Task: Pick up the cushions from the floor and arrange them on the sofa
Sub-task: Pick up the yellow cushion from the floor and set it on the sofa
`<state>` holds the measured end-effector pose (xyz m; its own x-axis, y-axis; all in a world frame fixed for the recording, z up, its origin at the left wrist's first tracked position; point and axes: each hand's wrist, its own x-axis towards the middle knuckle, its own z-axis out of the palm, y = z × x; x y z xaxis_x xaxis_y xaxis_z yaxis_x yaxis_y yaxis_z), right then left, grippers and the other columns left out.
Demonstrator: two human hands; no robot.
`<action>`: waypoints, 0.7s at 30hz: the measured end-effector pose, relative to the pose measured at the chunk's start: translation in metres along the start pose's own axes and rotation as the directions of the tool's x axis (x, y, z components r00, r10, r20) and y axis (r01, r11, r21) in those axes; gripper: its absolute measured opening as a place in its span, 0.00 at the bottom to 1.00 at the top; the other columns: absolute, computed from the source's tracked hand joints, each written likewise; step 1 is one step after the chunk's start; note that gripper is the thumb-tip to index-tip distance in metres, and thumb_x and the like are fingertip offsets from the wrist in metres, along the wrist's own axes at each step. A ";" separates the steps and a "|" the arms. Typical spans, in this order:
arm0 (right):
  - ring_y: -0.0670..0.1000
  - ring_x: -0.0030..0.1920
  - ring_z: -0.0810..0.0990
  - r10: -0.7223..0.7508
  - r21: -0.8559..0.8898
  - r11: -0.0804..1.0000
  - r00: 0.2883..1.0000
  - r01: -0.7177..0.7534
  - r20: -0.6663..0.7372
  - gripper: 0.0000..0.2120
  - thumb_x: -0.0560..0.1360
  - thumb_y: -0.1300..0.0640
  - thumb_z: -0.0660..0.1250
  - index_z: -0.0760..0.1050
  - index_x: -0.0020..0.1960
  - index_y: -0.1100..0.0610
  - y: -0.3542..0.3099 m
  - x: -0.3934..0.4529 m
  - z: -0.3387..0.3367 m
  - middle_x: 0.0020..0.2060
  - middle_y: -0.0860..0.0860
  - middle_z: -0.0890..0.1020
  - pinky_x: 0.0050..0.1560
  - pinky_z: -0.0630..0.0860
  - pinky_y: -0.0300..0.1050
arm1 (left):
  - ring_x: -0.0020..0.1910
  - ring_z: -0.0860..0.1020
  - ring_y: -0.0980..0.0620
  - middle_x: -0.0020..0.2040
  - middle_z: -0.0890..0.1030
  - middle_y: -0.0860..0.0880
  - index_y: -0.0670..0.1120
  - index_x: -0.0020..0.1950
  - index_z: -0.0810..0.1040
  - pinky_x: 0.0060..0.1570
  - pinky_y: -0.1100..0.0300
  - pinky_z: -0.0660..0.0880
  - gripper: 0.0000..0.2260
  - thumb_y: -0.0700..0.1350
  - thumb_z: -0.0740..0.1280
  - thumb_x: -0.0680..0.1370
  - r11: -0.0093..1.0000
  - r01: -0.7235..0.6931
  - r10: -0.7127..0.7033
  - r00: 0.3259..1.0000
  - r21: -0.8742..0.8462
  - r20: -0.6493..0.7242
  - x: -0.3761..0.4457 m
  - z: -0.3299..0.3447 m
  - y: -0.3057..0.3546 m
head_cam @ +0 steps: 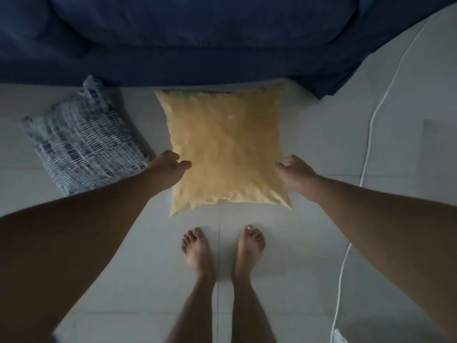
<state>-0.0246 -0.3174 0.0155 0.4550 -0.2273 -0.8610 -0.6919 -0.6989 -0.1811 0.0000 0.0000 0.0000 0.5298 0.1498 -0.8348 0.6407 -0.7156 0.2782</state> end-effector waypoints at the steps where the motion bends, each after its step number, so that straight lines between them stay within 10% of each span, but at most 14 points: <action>1: 0.63 0.74 0.74 0.002 0.012 1.000 1.000 -0.001 -0.008 0.29 0.85 0.43 0.61 0.68 0.79 0.60 0.003 0.013 0.008 0.76 0.60 0.73 0.69 0.72 0.52 | 0.70 0.76 0.39 0.73 0.77 0.40 0.41 0.75 0.75 0.68 0.49 0.74 0.26 0.54 0.70 0.81 0.998 0.020 -0.021 1.000 -0.053 -0.005 0.013 0.008 -0.007; 4: 0.64 0.66 0.80 0.035 0.065 0.997 0.999 -0.033 -0.022 0.27 0.85 0.40 0.60 0.73 0.72 0.61 0.011 0.053 0.021 0.69 0.62 0.79 0.56 0.75 0.51 | 0.58 0.80 0.40 0.64 0.82 0.37 0.41 0.67 0.81 0.56 0.52 0.74 0.23 0.57 0.70 0.80 0.986 0.052 -0.061 0.997 -0.156 -0.057 0.048 0.033 -0.021; 10: 0.62 0.72 0.76 0.079 0.263 0.963 0.996 -0.064 -0.047 0.36 0.82 0.33 0.61 0.72 0.77 0.60 0.011 0.109 0.041 0.73 0.59 0.77 0.64 0.72 0.50 | 0.51 0.78 0.45 0.56 0.82 0.45 0.46 0.58 0.79 0.52 0.54 0.72 0.18 0.60 0.67 0.82 0.904 0.105 -0.182 0.972 -0.414 -0.151 0.101 0.047 -0.026; 12: 0.61 0.70 0.78 0.077 0.297 0.953 0.997 -0.067 -0.022 0.38 0.80 0.30 0.62 0.72 0.77 0.59 0.012 0.116 0.049 0.71 0.57 0.79 0.68 0.75 0.53 | 0.57 0.79 0.43 0.65 0.82 0.44 0.47 0.62 0.77 0.60 0.53 0.71 0.25 0.68 0.60 0.82 0.990 0.091 -0.118 0.948 -0.104 -0.296 0.111 0.080 -0.058; 15: 0.59 0.65 0.80 0.084 0.323 0.943 0.996 -0.083 0.013 0.42 0.74 0.26 0.67 0.73 0.75 0.57 0.016 0.122 0.058 0.68 0.54 0.80 0.68 0.78 0.57 | 0.70 0.70 0.40 0.71 0.75 0.36 0.41 0.68 0.71 0.73 0.45 0.60 0.38 0.65 0.35 0.81 0.993 0.107 -0.113 0.983 -0.043 -0.145 0.076 0.223 -0.178; 21: 0.49 0.57 0.83 0.076 0.434 0.886 0.973 -0.166 0.217 0.46 0.60 0.19 0.72 0.78 0.68 0.48 0.021 0.102 0.057 0.58 0.45 0.85 0.59 0.78 0.51 | 0.73 0.67 0.41 0.72 0.73 0.37 0.40 0.70 0.71 0.76 0.46 0.57 0.25 0.52 0.44 0.85 0.927 0.308 -0.207 0.896 0.213 -0.393 0.064 0.260 -0.212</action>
<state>-0.0251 -0.3164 -0.1031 0.2685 -0.1273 -0.9548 -0.9314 -0.2873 -0.2236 -0.2458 -0.0162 -0.2361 0.5601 0.5506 -0.6190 0.6388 -0.7628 -0.1004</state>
